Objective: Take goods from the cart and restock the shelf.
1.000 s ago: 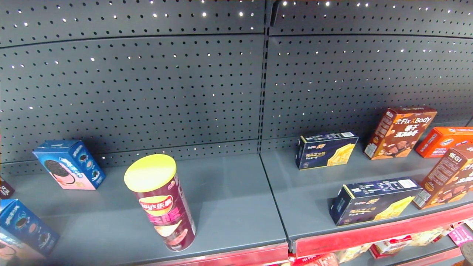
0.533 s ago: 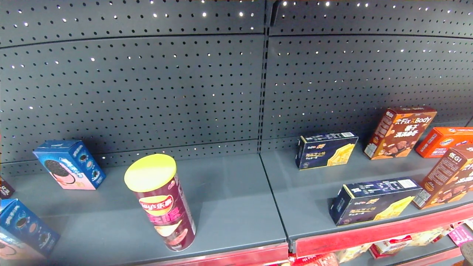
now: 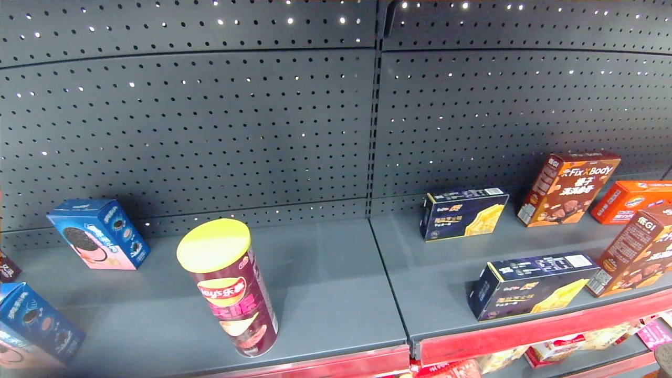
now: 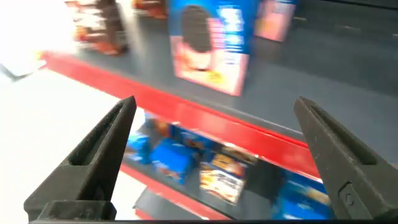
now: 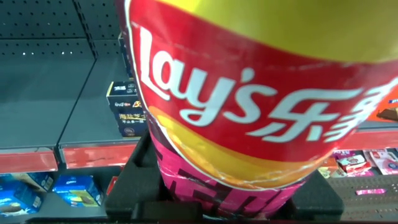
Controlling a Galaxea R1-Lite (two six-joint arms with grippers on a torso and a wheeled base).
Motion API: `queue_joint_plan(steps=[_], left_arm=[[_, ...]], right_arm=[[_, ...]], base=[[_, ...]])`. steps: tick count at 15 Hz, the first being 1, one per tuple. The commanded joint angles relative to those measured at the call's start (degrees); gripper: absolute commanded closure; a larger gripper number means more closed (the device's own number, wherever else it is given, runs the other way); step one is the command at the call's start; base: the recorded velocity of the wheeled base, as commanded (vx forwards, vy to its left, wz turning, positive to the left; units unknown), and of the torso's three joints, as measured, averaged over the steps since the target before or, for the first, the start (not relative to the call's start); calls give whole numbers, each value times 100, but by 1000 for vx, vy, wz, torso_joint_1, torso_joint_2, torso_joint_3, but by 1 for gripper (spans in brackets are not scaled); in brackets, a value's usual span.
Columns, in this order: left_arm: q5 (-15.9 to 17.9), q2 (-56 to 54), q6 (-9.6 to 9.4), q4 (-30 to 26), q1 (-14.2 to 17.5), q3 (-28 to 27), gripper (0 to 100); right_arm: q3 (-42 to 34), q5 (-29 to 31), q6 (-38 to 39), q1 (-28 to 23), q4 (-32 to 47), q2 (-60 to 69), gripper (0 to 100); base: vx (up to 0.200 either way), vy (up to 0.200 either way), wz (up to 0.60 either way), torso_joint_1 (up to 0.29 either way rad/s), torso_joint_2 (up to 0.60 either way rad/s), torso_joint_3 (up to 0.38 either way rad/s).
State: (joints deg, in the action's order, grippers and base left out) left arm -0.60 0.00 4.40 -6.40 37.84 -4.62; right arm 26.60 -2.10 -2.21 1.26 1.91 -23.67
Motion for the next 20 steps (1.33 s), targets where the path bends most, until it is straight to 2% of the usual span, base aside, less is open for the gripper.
queue_joint_plan(steps=[1,3,10,12,13,14,15,16,17,18,20], left_arm=[[-265,0,-36,-2,39,5,0],[-397,0,-106,7,39,14,0],[-389,0,78,244,30,172,0],[-538,0,122,332,30,207,0],[-766,0,-53,332,39,216,0],[-802,0,-343,332,30,216,0],[-740,0,-554,341,39,216,0],[-459,0,-651,350,39,234,0],[-459,0,-651,350,39,234,0],[209,0,-625,596,30,444,0],[200,0,-598,622,-13,453,0]], right_arm=[[117,-45,-8,77,-16,-50,100],[232,-283,-8,305,-7,-58,100],[188,-291,238,639,-7,65,100],[170,-300,282,692,2,117,100],[214,-300,282,727,2,100,100],[249,-300,282,736,-7,82,100],[284,-300,282,745,2,91,100],[293,-291,291,745,11,109,100],[293,-291,291,745,11,109,100],[284,-291,282,745,28,135,100],[258,-300,282,745,11,126,100]], base=[[0,0,0,0,0,0],[0,0,0,0,0,0],[0,0,0,0,0,0],[0,0,0,0,0,0],[0,0,0,0,0,0],[0,0,0,0,0,0],[0,0,0,0,0,0],[0,0,0,0,0,0],[0,0,0,0,0,0],[0,0,0,0,0,0],[0,0,0,0,0,0]])
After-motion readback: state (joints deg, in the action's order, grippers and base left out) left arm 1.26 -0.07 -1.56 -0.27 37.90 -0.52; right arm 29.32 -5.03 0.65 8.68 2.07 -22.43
